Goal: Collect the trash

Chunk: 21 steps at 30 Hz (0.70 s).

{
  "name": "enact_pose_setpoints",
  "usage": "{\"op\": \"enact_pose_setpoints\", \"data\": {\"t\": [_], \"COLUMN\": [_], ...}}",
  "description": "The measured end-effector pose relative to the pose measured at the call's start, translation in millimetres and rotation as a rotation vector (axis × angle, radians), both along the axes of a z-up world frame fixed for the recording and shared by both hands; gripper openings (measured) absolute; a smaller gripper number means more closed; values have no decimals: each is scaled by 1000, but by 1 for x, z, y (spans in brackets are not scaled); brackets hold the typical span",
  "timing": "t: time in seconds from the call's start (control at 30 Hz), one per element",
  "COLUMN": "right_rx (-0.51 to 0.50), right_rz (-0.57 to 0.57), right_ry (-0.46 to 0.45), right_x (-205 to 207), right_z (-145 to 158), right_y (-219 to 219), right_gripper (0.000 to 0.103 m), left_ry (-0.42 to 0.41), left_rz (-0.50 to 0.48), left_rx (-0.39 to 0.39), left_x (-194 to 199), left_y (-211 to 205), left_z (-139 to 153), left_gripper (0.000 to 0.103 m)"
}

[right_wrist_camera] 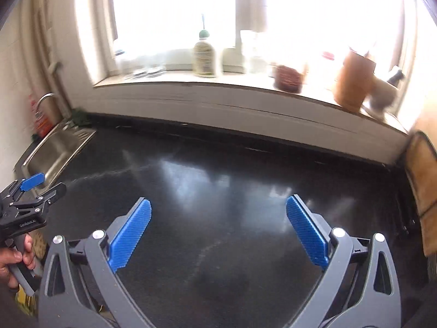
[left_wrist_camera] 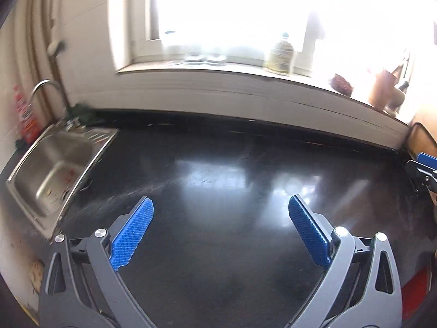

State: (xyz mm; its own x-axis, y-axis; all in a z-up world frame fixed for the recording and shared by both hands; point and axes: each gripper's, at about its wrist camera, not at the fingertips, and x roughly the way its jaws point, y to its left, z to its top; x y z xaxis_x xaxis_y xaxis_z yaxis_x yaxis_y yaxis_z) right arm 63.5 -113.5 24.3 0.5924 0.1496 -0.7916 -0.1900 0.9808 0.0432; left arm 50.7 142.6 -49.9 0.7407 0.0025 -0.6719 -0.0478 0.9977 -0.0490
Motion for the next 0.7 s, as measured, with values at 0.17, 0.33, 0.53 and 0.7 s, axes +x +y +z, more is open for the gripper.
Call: {"op": "enact_pose_setpoints", "data": {"t": [0.17, 0.33, 0.53, 0.7], "right_rx": [6, 15, 18, 23], "right_rz": [-205, -259, -257, -242], "right_ry": [23, 35, 41, 52], "right_x": [-6, -13, -13, -3], "right_z": [-5, -10, -12, -18], "right_y": [-83, -114, -116, -119], "right_gripper": [96, 96, 96, 96], "left_ry": [16, 31, 55, 63], "left_rz": [-139, -201, -202, -185], "left_rx": [22, 43, 38, 37], "left_x": [34, 43, 53, 59], "left_y": [-63, -97, -105, -103], "left_z": [0, -3, -8, -8], "left_gripper": [96, 96, 96, 96]}}
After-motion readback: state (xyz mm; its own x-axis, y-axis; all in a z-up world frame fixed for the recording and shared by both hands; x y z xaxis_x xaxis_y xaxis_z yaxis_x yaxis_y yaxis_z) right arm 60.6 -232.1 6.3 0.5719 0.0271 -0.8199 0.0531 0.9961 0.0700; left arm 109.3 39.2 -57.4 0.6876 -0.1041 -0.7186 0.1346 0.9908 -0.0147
